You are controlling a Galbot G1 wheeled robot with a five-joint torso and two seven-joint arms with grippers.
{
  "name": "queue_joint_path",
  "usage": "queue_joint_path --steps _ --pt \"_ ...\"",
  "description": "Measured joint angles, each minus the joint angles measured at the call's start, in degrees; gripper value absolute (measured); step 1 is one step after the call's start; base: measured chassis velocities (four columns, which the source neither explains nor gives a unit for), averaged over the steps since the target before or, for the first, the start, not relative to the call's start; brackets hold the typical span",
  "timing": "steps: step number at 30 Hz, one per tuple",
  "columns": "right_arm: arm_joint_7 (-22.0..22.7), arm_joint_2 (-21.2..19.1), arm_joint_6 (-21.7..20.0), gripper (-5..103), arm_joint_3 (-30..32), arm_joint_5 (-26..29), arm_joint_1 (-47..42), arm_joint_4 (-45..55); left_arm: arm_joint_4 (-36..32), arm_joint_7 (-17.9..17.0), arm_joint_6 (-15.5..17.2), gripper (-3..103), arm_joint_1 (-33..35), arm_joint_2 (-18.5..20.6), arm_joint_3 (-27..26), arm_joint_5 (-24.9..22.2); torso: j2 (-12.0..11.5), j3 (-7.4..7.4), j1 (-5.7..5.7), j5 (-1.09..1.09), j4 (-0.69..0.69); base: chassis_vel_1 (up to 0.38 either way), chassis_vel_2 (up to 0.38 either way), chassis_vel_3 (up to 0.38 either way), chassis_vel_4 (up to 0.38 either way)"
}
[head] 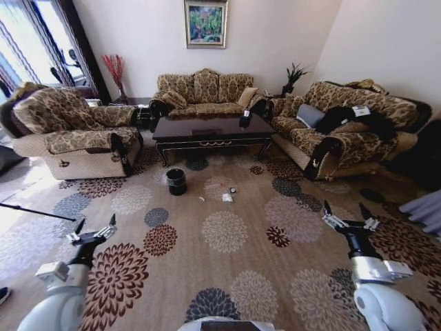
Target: Move to the front of the table and pick up the trash from the floor, then place it into the trash bin.
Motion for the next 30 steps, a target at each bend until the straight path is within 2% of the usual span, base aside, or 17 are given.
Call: queue_joint_path --steps 3,7,10,12,14,18,26,30 --pt "-4.34 -1.55 0.55 100 -0.15 1.74 0.69 -0.70 -0.26 4.50 -0.64 100 1.14 -0.55 -1.34 2.20 0.00 0.01 0.01 0.01 0.02 0.000 0.000 0.000 0.000" --pt "-8.10 -0.56 2.96 100 -0.14 2.30 -0.54 0.17 -2.65 5.31 -1.62 100 2.93 -1.98 -0.28 2.36 0.00 0.00 0.00 0.01 0.03 0.000 0.000 0.000 0.000" --pt "-11.62 1.53 4.77 100 -0.06 3.17 -2.40 1.88 -4.89 3.84 -2.82 100 4.50 -2.86 1.33 2.26 0.00 0.00 0.00 0.02 -0.03 0.000 0.000 0.000 0.000" --pt "-12.08 1.82 4.79 100 -0.01 3.53 -2.78 2.54 -5.41 3.45 -3.30 100 5.02 -2.94 1.45 2.37 0.00 0.00 0.00 0.01 -0.02 0.000 0.000 0.000 0.000" --pt "-12.30 2.02 4.72 100 0.33 4.11 -3.49 4.19 -6.46 2.26 -5.39 100 6.07 -2.85 1.55 2.45 0.00 0.00 0.00 0.01 0.01 0.000 0.000 0.000 0.000" --pt "-11.22 1.48 4.31 100 1.26 4.07 -4.13 5.60 -7.43 1.67 -7.46 100 6.95 -2.69 1.55 2.94 0.00 0.00 0.00 0.01 0.00 0.000 0.000 0.000 0.000" --pt "-13.03 0.77 4.19 100 3.57 3.12 -4.65 6.48 -8.00 -1.02 -7.29 100 7.05 -2.68 1.81 2.51 0.00 0.00 0.00 0.01 0.01 0.000 0.000 0.000 0.000" --pt "-13.01 1.20 4.50 100 3.72 3.10 -4.68 6.72 -7.90 -3.06 -8.35 100 6.26 -2.57 2.15 2.39 0.00 0.00 0.00 0.01 0.00 0.000 0.000 0.000 0.000"
